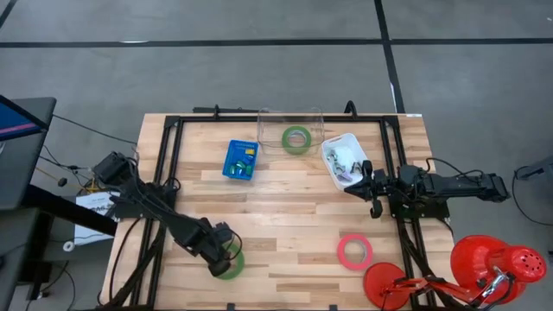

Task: Pick and place Stapler, Stapler remover, tape
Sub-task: Put the green tape into the transparent bin

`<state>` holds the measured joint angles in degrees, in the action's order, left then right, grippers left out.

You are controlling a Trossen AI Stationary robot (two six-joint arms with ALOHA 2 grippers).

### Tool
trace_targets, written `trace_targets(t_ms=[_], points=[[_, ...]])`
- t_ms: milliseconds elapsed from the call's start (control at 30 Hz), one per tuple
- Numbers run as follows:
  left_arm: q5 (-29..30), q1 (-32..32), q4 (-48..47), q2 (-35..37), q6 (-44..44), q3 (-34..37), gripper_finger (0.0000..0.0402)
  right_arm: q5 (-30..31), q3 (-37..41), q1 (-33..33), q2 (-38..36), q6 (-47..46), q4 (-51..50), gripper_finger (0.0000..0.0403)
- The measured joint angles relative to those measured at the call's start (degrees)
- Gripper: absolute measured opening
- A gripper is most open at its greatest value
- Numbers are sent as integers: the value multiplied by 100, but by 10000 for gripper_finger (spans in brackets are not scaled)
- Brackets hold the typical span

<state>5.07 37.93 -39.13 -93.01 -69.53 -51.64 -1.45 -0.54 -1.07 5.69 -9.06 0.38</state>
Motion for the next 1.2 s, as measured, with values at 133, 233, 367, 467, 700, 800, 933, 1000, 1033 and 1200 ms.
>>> trace_targets(t_ms=[133,233,367,467,700,800,933,1000,1033,1200], points=[[-130,-1,11,-232,-11,0,324,0,0,-1,0,0,2,0],[-130,-16,19,-280,-43,0,324,0,0,1,1,0,1,0],[-130,-85,26,-280,-41,-7,323,0,-1,-1,0,0,1,0],[-129,-91,25,-280,-35,-7,311,0,0,-1,0,0,2,0],[-176,-173,22,-280,-23,-9,270,0,-1,0,0,0,2,0],[-193,-212,20,-279,-20,-9,249,0,-2,0,0,0,2,0],[-234,-262,19,-280,-20,-9,214,0,0,-1,0,0,2,0],[-237,-273,19,-280,-20,-9,194,0,-2,1,2,0,2,0],[-237,-273,21,-280,-20,-9,185,0,0,1,2,0,2,0],[-248,-271,29,-279,-20,-10,143,0,-2,0,1,0,2,0]])
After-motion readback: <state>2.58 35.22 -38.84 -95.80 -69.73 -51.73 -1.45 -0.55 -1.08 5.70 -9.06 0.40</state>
